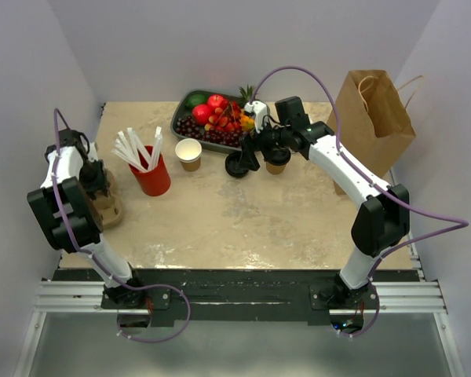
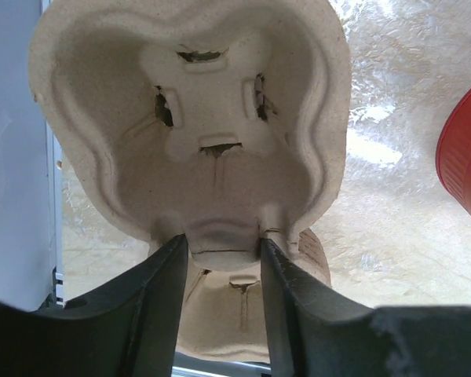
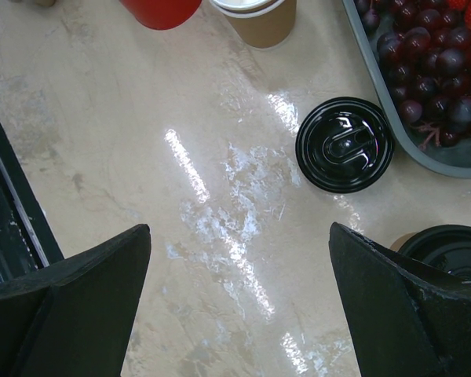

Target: Pack the takeout coffee

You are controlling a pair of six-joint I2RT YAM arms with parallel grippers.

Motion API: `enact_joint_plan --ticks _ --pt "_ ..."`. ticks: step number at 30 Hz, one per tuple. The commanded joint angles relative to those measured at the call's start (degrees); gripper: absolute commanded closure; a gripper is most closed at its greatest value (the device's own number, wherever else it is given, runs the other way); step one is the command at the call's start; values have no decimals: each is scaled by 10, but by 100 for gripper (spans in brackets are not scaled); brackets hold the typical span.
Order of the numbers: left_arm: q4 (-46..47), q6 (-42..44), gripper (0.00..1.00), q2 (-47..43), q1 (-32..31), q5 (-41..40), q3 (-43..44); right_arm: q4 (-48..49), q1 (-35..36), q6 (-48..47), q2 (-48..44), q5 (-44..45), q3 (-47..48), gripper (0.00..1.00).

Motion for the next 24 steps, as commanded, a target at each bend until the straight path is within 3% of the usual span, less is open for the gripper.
enact_joint_plan --ticks 1,4,6,7,10,16,21,24 --pt "-5 -7 58 -14 0 6 -2 19 4 9 -3 -16 1 1" --pt "-9 -2 77 -25 0 6 10 19 4 9 -5 -15 0 1" --pt "-12 2 81 -34 0 6 14 19 5 9 -7 -15 -3 1" --pt "-18 8 90 -43 0 19 15 19 4 9 -7 -14 -4 1" --pt "-38 25 100 -63 -1 28 26 18 5 9 -8 -15 -5 1" --pt "-72 103 100 -52 -1 10 88 18 6 12 2 -15 3 1" --pt "-80 215 100 -37 -20 -33 49 19 6 13 7 -15 10 1" --pt "-122 254 100 -38 -15 38 58 22 6 14 3 -11 9 1"
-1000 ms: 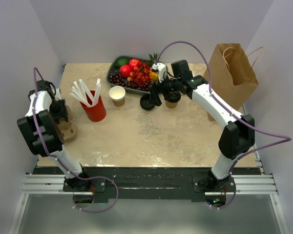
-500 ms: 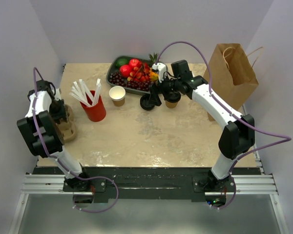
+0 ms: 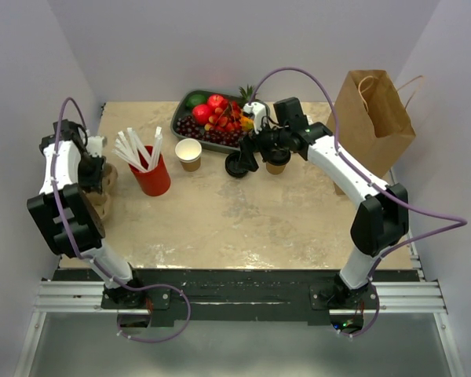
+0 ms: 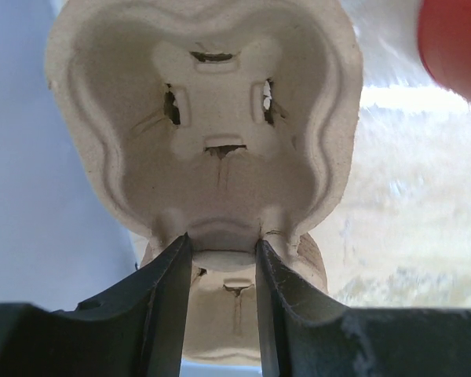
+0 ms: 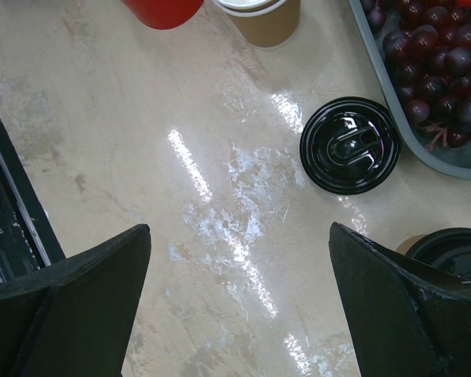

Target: Pack the takeout coffee

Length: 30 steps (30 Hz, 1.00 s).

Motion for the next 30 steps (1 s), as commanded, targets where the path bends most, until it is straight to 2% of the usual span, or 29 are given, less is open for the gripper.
enact_joint_plan --ticks 1,3,4,5,7,10,13,14,15,16,17,18,19,20,21,22,23,25,26,27,28,29,30 --pt "-40 91 100 -15 -4 41 -5 17 3 8 0 -11 7 1" --pt "-70 74 100 -15 3 87 47 18 3 11 -4 -14 3 1" --pt "-98 60 100 -10 11 155 71 17 4 11 -6 -14 0 1" --pt "-93 55 100 -9 15 149 81 18 3 12 -6 -14 -2 1" --pt "-30 44 100 -14 2 35 52 17 3 10 -8 -13 -6 1" --pt "-58 48 100 -5 -3 0 74 12 3 8 -6 -13 0 1" --pt "6 52 100 -30 -4 -68 26 18 3 6 -8 -13 -3 1" --pt "-26 55 100 -18 -6 -37 51 19 3 8 -8 -13 -5 1" --pt "-79 54 100 -3 1 28 93 19 3 11 -6 -14 -4 1" --pt "-131 55 100 15 12 174 122 20 3 13 -6 -14 -5 1" --pt "-103 42 100 10 22 183 92 22 3 14 -6 -15 -5 1" --pt "-50 18 100 0 17 120 48 23 3 15 -6 -18 -6 1" --pt "-3 28 100 -6 2 18 19 23 3 15 -3 -19 -1 1" --pt "-25 36 100 -2 -11 16 29 20 3 15 1 -20 2 1" --pt "-47 40 100 -1 -7 55 45 18 3 14 2 -17 5 1" --pt "-3 1 100 -21 -1 16 41 20 3 13 1 -15 7 1" --pt "37 1 100 -36 -4 -38 -8 22 3 13 -1 -14 6 1" --pt "80 50 100 -67 -62 -154 -34 19 4 11 0 -18 3 1" --pt "64 56 100 -74 -62 -90 -16 19 3 11 -1 -17 1 1" --pt "52 29 100 -68 -35 -35 -9 22 3 15 -2 -20 -4 1" --pt "48 15 100 -60 -36 -65 -6 22 3 16 -2 -21 -7 1" --pt "24 23 100 -53 -41 -23 15 23 4 18 -1 -23 -9 1" --pt "9 19 100 -39 -23 75 25 25 4 20 1 -24 -9 1"
